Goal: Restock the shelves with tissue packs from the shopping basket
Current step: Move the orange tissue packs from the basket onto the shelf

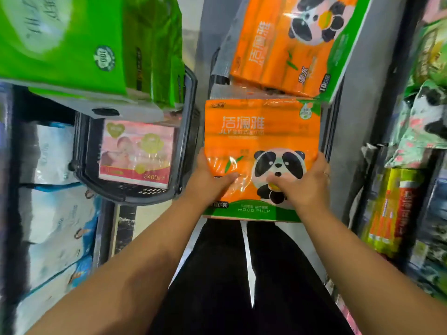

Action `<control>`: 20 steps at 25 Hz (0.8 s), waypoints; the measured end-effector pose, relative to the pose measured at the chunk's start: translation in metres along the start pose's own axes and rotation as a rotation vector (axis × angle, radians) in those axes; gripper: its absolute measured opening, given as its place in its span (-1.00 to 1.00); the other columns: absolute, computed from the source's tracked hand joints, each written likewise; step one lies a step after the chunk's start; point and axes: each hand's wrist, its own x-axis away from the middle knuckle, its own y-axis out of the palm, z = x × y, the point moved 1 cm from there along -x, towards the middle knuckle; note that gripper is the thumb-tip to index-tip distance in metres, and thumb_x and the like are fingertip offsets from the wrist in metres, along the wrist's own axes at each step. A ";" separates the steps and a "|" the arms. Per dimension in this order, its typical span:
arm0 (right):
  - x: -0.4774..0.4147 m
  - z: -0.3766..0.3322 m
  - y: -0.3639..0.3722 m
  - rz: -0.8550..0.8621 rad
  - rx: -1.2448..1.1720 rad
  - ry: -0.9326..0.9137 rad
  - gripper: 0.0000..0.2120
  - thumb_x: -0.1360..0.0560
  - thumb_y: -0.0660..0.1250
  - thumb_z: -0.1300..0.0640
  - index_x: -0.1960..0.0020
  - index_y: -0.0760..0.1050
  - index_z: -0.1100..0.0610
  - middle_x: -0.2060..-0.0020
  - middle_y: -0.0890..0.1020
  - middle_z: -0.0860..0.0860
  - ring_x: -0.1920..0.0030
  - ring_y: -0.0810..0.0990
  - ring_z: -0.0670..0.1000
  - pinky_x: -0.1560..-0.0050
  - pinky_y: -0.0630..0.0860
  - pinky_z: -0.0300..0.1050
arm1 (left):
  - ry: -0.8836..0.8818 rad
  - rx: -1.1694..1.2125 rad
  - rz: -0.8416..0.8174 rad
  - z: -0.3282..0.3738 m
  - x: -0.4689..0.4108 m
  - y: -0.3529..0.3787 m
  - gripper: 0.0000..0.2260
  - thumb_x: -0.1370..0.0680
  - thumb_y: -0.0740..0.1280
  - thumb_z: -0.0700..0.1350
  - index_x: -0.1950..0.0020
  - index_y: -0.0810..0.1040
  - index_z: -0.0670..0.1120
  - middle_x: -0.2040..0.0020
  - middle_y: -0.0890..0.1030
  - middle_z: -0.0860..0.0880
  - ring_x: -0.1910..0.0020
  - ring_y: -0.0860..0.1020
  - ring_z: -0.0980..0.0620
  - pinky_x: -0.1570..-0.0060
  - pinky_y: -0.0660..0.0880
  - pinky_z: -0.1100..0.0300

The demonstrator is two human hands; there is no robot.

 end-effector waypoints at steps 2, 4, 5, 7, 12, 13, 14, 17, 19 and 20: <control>0.028 -0.018 -0.017 -0.025 0.003 -0.077 -0.07 -0.15 0.64 -0.12 -0.38 0.24 0.02 -0.27 0.40 0.03 -0.24 0.44 0.11 -0.11 0.48 0.02 | -0.007 0.053 0.065 0.006 0.040 -0.014 -0.21 -0.43 0.50 -0.01 -0.49 0.08 0.01 -0.24 0.43 0.07 -0.19 0.44 0.07 -0.13 0.32 0.17; 0.058 -0.039 -0.032 -0.053 0.023 -0.155 -0.08 -0.15 0.63 -0.12 -0.37 0.24 0.00 -0.24 0.42 0.02 -0.22 0.44 0.10 -0.13 0.49 0.05 | -0.019 0.111 0.137 0.009 0.081 -0.033 -0.20 -0.42 0.51 0.03 -0.49 0.08 0.06 -0.25 0.44 0.09 -0.19 0.46 0.07 -0.14 0.37 0.13; 0.072 -0.048 -0.038 -0.080 0.017 -0.188 -0.09 -0.15 0.63 -0.12 -0.35 0.24 -0.02 -0.21 0.42 0.01 -0.19 0.46 0.09 -0.13 0.50 0.07 | -0.022 0.133 0.168 0.008 0.100 -0.042 -0.20 -0.40 0.52 0.06 -0.47 0.09 0.10 -0.26 0.45 0.10 -0.20 0.48 0.04 -0.16 0.42 0.08; 0.097 -0.070 -0.047 -0.148 -0.014 -0.285 -0.11 -0.15 0.64 -0.09 -0.34 0.25 -0.03 -0.18 0.45 0.00 -0.13 0.50 0.08 -0.13 0.52 0.10 | -0.010 0.181 0.251 0.009 0.140 -0.061 -0.21 -0.39 0.53 0.07 -0.45 0.11 0.14 -0.26 0.46 0.09 -0.24 0.50 -0.01 -0.18 0.45 0.01; 0.163 -0.135 -0.048 -0.344 0.076 -0.528 -0.04 -0.19 0.65 -0.04 -0.40 0.16 0.01 -0.22 0.49 -0.04 -0.17 0.49 0.04 -0.17 0.45 0.02 | -0.043 0.345 0.474 -0.003 0.242 -0.109 -0.15 -0.34 0.54 0.13 -0.47 0.11 0.14 -0.24 0.40 0.13 -0.27 0.48 -0.03 -0.25 0.44 -0.11; 0.181 -0.147 -0.043 -0.376 0.088 -0.597 -0.08 -0.19 0.65 -0.02 -0.37 0.17 0.01 -0.18 0.49 -0.03 -0.15 0.48 0.05 -0.14 0.44 0.00 | -0.048 0.387 0.523 -0.010 0.265 -0.120 -0.12 -0.29 0.54 0.21 -0.46 0.12 0.17 -0.25 0.42 0.14 -0.25 0.50 -0.02 -0.24 0.45 -0.12; 0.199 -0.159 -0.039 -0.397 0.078 -0.662 -0.12 -0.19 0.65 0.02 -0.34 0.20 0.01 -0.14 0.49 -0.03 -0.13 0.49 0.07 -0.10 0.42 -0.02 | -0.056 0.430 0.568 -0.017 0.284 -0.129 -0.12 -0.25 0.53 0.27 -0.44 0.13 0.20 -0.26 0.44 0.15 -0.23 0.52 0.00 -0.21 0.47 -0.10; 0.251 -0.192 -0.021 -0.507 0.052 -0.728 -0.17 -0.21 0.65 0.09 -0.31 0.23 0.04 -0.07 0.48 -0.04 -0.08 0.50 0.06 -0.04 0.37 -0.11 | -0.072 0.498 0.713 -0.040 0.339 -0.154 -0.19 -0.31 0.54 0.18 -0.42 0.15 0.18 -0.21 0.45 0.18 -0.18 0.51 0.07 -0.10 0.45 0.11; 0.290 -0.211 -0.003 -0.603 0.050 -0.756 -0.16 -0.22 0.64 0.09 -0.34 0.23 0.04 -0.11 0.50 -0.04 -0.09 0.50 0.02 -0.05 0.37 -0.12 | -0.089 0.520 0.805 -0.058 0.379 -0.171 -0.21 -0.35 0.51 0.14 -0.44 0.12 0.16 -0.23 0.41 0.18 -0.20 0.48 0.07 -0.14 0.44 0.06; 0.308 -0.219 0.006 -0.634 0.054 -0.791 -0.19 -0.22 0.64 0.08 -0.33 0.26 0.04 -0.12 0.52 -0.04 -0.09 0.52 0.02 -0.05 0.40 -0.11 | -0.096 0.526 0.838 -0.066 0.396 -0.179 -0.23 -0.36 0.50 0.14 -0.42 0.11 0.18 -0.24 0.40 0.18 -0.21 0.46 0.08 -0.18 0.45 0.02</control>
